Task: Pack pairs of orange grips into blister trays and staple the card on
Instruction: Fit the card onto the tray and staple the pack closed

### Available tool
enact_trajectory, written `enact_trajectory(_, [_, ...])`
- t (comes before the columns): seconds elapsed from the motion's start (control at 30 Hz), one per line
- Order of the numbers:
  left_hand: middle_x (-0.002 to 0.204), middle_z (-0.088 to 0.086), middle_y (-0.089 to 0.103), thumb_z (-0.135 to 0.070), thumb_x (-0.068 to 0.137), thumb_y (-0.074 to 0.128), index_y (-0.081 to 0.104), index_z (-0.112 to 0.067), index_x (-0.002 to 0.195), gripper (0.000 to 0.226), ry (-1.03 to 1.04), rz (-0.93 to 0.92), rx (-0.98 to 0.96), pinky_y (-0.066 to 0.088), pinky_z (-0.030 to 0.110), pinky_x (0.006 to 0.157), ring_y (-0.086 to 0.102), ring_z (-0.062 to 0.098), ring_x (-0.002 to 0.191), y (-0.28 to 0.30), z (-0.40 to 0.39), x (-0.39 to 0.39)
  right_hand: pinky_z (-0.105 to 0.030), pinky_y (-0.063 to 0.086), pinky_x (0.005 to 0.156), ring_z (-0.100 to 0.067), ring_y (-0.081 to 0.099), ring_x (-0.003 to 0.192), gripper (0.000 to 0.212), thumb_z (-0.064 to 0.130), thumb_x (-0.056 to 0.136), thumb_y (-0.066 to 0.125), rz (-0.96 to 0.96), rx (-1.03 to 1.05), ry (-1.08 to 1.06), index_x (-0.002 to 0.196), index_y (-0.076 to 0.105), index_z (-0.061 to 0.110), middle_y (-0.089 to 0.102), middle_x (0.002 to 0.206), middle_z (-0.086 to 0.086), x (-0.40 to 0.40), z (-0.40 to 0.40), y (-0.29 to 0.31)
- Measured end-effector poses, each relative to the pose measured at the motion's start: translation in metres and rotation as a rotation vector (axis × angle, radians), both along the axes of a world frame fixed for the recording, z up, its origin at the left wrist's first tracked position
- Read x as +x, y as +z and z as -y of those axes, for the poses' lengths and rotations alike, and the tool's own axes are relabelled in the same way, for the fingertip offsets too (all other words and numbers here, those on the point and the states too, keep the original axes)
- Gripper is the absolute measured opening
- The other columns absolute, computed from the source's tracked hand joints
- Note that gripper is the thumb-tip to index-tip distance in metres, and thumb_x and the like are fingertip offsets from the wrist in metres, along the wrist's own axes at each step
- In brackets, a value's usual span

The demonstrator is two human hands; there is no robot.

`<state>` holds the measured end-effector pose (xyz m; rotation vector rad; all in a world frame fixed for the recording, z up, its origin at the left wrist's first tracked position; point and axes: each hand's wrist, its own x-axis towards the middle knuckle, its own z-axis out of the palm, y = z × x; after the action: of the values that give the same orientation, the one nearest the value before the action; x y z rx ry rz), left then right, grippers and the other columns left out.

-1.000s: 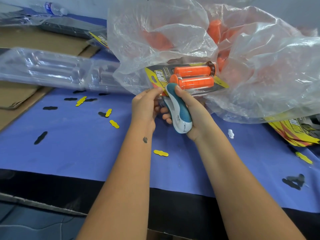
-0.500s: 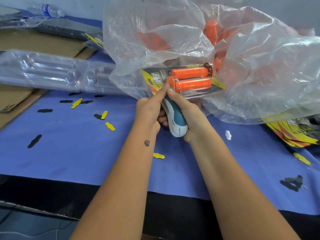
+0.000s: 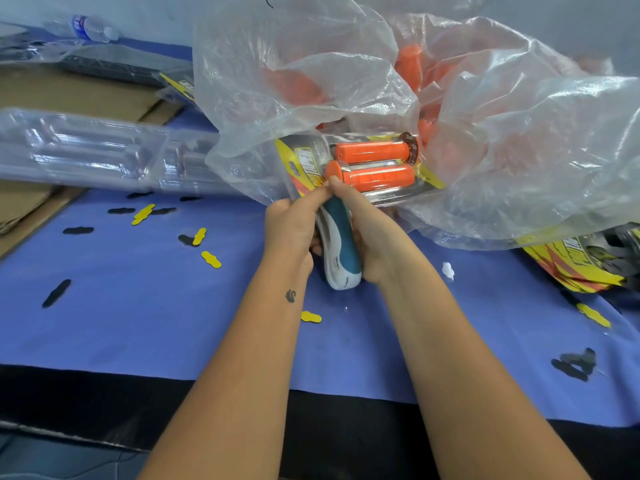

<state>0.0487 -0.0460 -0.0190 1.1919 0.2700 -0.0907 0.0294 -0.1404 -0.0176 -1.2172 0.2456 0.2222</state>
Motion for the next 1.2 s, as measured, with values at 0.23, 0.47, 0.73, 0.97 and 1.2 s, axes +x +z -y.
enact_trajectory(0.23, [0.056,-0.007,0.065,-0.060,0.064,0.080,0.065,-0.016,0.071,0.046,0.010,0.042,0.010,0.048,0.020,0.047,0.065,0.007,0.052,0.001,0.006,-0.004,-0.037,0.058,0.069,-0.024,0.073,0.077,0.071,0.064,0.047,0.082,-0.025,-0.094,-0.129,0.092,0.072,0.011,0.075,0.085,-0.008,0.010,-0.009,-0.005])
enact_trajectory(0.47, [0.083,0.006,0.075,-0.021,0.070,0.084,0.072,-0.008,0.097,0.032,0.088,0.003,-0.197,0.057,0.030,0.066,0.073,0.018,0.076,-0.003,0.006,-0.004,-0.026,0.058,0.054,-0.015,0.073,0.065,0.040,0.050,0.067,0.078,-0.024,-0.226,-0.177,0.082,0.071,0.014,0.075,0.070,0.000,0.011,-0.012,-0.011])
enact_trajectory(0.73, [0.075,-0.004,0.074,-0.042,0.085,0.067,0.072,-0.019,0.088,0.023,0.017,0.007,-0.211,0.054,0.023,0.058,0.071,0.011,0.071,-0.003,0.006,-0.001,-0.045,0.059,0.084,-0.025,0.075,0.082,0.057,0.051,0.052,0.084,-0.047,-0.135,-0.186,0.095,0.074,0.016,0.077,0.086,-0.005,0.011,-0.014,-0.006])
enact_trajectory(0.97, [0.054,-0.002,0.062,-0.037,0.097,0.049,0.060,-0.018,0.077,0.030,-0.062,-0.096,-0.215,0.037,0.016,0.041,0.057,0.014,0.043,-0.006,-0.005,0.004,-0.040,0.058,0.068,-0.031,0.070,0.077,0.063,0.056,0.070,0.075,-0.047,-0.129,0.002,0.106,0.070,0.004,0.072,0.091,-0.015,0.004,-0.001,0.001])
enact_trajectory(1.2, [0.092,0.009,0.070,-0.012,0.093,0.047,0.063,-0.011,0.101,0.018,-0.024,-0.010,-0.420,0.057,0.039,0.085,0.067,0.022,0.087,-0.003,-0.009,0.007,-0.037,0.059,0.078,-0.028,0.072,0.080,0.037,0.055,0.072,0.070,-0.027,-0.259,0.116,0.077,0.079,0.019,0.075,0.094,-0.011,-0.018,0.056,0.006])
